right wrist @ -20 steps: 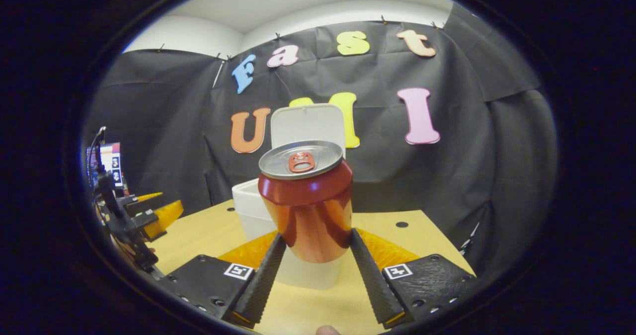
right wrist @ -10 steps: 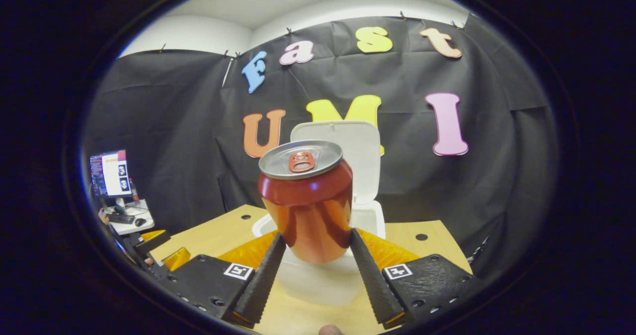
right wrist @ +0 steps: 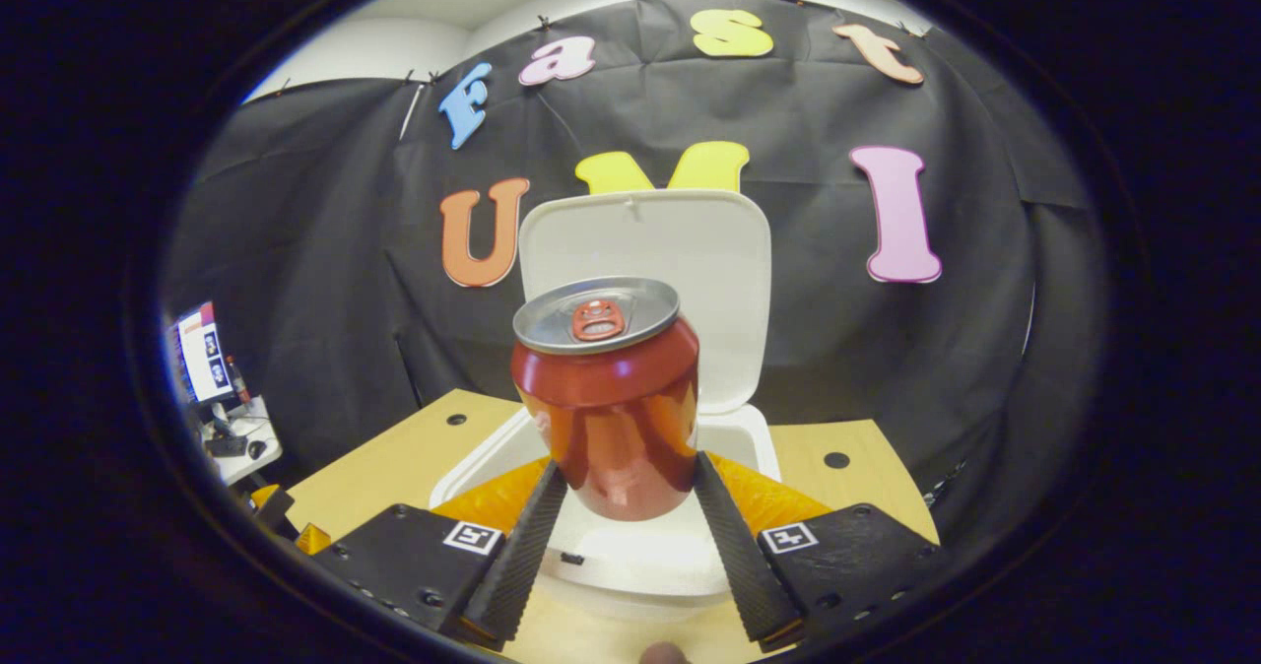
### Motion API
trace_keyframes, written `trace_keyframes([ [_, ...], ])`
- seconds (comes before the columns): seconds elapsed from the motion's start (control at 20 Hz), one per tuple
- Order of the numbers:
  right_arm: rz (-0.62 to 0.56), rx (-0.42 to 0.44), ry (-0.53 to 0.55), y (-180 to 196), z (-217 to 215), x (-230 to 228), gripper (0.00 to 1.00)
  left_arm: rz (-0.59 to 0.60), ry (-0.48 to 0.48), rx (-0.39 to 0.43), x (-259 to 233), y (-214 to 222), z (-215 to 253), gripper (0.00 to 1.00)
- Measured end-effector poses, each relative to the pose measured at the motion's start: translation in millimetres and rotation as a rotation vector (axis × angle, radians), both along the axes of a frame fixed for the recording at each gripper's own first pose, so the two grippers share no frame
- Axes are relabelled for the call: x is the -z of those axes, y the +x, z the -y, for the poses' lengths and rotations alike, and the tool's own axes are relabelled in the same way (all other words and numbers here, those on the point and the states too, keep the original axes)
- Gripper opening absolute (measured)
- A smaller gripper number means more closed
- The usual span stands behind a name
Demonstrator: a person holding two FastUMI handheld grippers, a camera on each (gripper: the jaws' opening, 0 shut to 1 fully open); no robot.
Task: Press the lid of the desktop garbage bin to open it, pick up the crumpled paper on the desktop and throw it into the bin, then pick up the pop can on the desktop and drop it into the bin, and finally close the garbage bin lid.
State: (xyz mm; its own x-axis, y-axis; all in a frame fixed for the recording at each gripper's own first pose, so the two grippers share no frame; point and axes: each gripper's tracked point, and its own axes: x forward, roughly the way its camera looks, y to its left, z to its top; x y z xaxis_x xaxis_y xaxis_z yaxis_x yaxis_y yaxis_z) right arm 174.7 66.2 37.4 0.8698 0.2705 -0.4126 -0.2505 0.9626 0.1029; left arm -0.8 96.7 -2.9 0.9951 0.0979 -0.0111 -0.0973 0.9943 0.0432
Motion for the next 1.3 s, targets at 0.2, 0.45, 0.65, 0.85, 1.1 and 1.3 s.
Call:
trace_keyframes([
  [0.2, -0.038, 0.019, 0.009, 7, -2, 10, 0.81, -0.008, -0.001, -0.017, 4, 1, -7, 0.99],
  [0.45, -0.019, 0.047, -0.001, 13, 0, 4, 0.82, -0.025, -0.003, -0.017, 9, 1, -9, 0.99],
  [0.65, 0.019, 0.064, 0.003, 13, 3, -9, 0.81, -0.026, -0.006, -0.022, 9, 1, -9, 0.99],
  [0.85, 0.060, 0.061, 0.009, 11, 2, -28, 0.82, -0.030, -0.034, 0.011, 9, 2, -1, 0.99],
  [1.1, 0.108, 0.094, 0.009, 30, 16, -72, 0.81, -0.041, -0.081, 0.034, 10, 0, -1, 0.99],
  [1.3, 0.215, 0.113, -0.050, 48, 21, -123, 0.83, -0.036, -0.112, 0.036, 4, -3, -3, 0.99],
])
